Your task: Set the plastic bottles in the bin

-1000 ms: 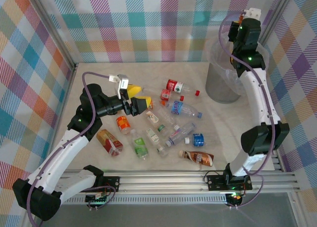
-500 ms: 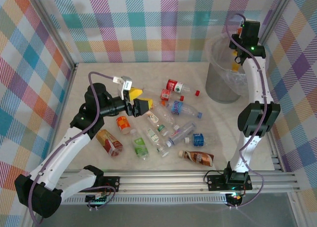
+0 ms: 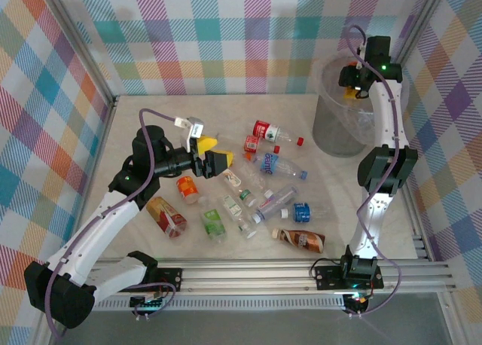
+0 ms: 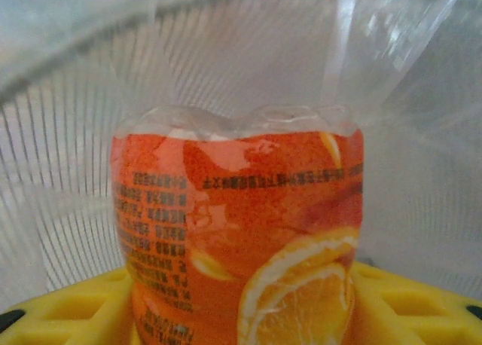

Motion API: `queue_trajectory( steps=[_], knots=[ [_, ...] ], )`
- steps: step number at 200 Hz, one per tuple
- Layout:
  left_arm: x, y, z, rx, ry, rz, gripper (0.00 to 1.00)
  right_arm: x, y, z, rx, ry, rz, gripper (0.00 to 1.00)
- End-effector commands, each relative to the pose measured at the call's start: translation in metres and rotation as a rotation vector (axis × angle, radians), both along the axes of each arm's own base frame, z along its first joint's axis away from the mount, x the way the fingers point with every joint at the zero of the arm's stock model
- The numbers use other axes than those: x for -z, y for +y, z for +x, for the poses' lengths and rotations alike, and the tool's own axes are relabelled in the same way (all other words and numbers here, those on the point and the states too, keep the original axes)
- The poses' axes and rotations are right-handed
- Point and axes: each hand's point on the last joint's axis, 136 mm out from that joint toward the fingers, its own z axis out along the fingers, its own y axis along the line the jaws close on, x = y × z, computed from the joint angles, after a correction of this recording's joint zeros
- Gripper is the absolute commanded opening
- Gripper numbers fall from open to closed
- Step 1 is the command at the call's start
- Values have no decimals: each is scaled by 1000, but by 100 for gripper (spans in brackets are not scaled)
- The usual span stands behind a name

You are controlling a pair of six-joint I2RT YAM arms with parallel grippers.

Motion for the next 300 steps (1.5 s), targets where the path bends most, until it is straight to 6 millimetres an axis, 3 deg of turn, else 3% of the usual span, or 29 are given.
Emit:
queue_trajectory(
  steps=[1,58,120,161,213,254,300],
  knots=[
    [-12,-3,-4,22,-36,0,100,5,3,-13,-17,63,40,59],
    [-14,-2,-5,22,-34,-3,100,20,1,-18,-7,120,64,68],
    [-16,-2,-6,21,-37,-5,100,-6,-1,-21,0,79,60,75],
    [-16,-1,-7,15,-38,-5,100,-41,-3,-29,21,7,52,77],
    [-19,0,-9,16,-45,-7,100,-96,0,-57,23,-92,55,78],
    [-18,1,-9,11,-42,-2,100,-128,15,-86,-22,-140,93,78],
    [-17,1,-12,24,-36,10,100,-142,45,-124,-108,-169,160,78]
  ],
)
